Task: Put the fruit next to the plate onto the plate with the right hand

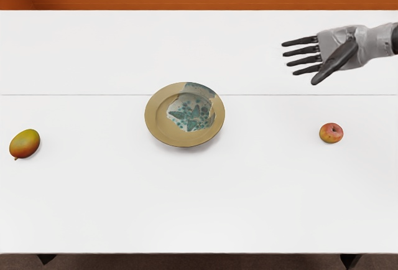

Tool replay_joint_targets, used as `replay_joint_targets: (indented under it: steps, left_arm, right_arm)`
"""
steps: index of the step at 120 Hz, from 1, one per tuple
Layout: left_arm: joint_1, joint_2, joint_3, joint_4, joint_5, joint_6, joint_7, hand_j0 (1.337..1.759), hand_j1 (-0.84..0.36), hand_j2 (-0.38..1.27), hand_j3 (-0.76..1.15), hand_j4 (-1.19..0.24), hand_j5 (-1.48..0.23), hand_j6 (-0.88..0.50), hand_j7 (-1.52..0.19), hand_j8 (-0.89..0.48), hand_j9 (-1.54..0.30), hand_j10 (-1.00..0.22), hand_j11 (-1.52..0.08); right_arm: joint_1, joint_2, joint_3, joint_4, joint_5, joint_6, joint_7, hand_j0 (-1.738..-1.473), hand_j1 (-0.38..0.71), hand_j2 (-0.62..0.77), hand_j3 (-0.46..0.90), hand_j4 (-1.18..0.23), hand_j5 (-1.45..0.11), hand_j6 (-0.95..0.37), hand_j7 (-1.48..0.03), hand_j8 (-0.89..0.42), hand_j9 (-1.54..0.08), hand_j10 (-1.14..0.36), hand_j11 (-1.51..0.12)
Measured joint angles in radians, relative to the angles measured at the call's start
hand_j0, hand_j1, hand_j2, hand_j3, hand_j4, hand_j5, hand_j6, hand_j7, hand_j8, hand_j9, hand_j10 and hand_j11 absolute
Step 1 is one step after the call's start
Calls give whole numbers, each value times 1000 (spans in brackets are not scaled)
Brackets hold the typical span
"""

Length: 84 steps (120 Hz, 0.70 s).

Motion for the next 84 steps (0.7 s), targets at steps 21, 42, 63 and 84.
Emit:
replay_joint_targets:
  steps: [21,42,63,84]
  left_arm:
    - [0,0,0,0,0,0,0,1658,349,0,0,0,0,0,0,0,0,0,0]
    - [0,0,0,0,0,0,0,1658,349,0,0,0,0,0,0,0,0,0,0]
    - [0,0,0,0,0,0,0,1658,349,0,0,0,0,0,0,0,0,0,0]
    - [0,0,0,0,0,0,0,1658,349,0,0,0,0,0,0,0,0,0,0]
  right_arm:
    - [-10,-31,2,-1,0,0,0,-1658,-328,-4,0,-16,-22,-16,-22,-16,-22,-16,-22]
    - [100,-229,-12,307,-91,0,0,-1658,-325,-5,0,-18,-25,-18,-26,-18,-25,-19,-25]
    - [525,-128,-499,541,-217,-63,0,-1658,-326,-5,0,-20,-25,-20,-25,-20,-25,-19,-25]
    - [793,39,-868,641,-239,-377,0,-1658,-325,-4,0,-20,-26,-21,-26,-20,-26,-20,-26]
